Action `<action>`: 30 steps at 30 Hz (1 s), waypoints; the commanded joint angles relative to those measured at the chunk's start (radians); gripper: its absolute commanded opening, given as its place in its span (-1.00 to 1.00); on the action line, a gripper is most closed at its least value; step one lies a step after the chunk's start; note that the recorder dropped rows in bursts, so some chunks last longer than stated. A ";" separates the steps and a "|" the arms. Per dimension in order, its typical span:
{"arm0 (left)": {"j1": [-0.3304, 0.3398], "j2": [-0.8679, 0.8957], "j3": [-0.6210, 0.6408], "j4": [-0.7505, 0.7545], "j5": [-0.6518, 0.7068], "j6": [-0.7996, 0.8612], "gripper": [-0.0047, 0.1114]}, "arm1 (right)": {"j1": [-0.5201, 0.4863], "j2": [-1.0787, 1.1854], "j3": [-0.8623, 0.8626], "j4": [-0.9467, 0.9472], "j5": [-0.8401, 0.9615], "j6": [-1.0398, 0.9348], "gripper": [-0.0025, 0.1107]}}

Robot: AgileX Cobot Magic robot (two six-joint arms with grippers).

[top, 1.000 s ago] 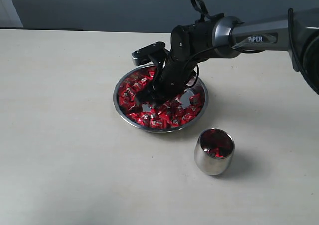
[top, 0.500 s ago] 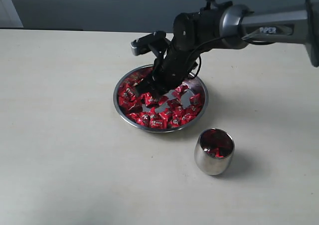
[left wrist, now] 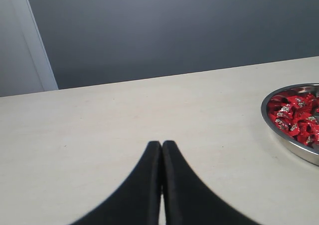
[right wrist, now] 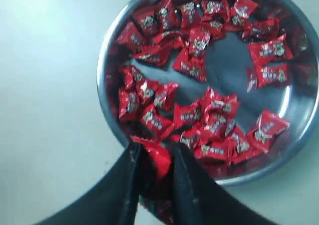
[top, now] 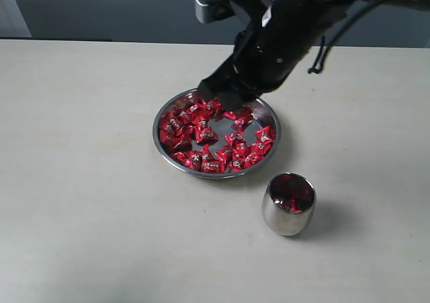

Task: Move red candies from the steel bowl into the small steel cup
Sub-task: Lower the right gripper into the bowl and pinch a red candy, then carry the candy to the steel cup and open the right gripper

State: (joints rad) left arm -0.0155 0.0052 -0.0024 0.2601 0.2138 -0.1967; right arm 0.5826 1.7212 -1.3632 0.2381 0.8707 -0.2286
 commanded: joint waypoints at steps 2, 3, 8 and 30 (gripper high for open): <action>-0.006 -0.005 0.002 -0.004 -0.006 -0.004 -0.91 | 0.002 -0.203 0.240 -0.001 -0.075 0.027 -0.97; -0.006 -0.005 0.002 -0.004 -0.006 -0.004 -0.91 | 0.002 -0.233 0.285 -0.001 -0.095 0.034 -0.97; -0.006 -0.005 0.002 -0.004 -0.006 -0.004 -0.91 | 0.000 -0.308 0.456 -0.001 -0.205 0.065 -0.97; -0.006 -0.005 0.002 -0.004 -0.006 -0.004 -0.91 | 0.000 -0.297 0.592 -0.057 -0.311 0.076 -0.52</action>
State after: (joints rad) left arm -0.0155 0.0052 -0.0024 0.2601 0.2138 -0.1967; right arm 0.5826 1.4217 -0.7756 0.2035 0.5741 -0.1535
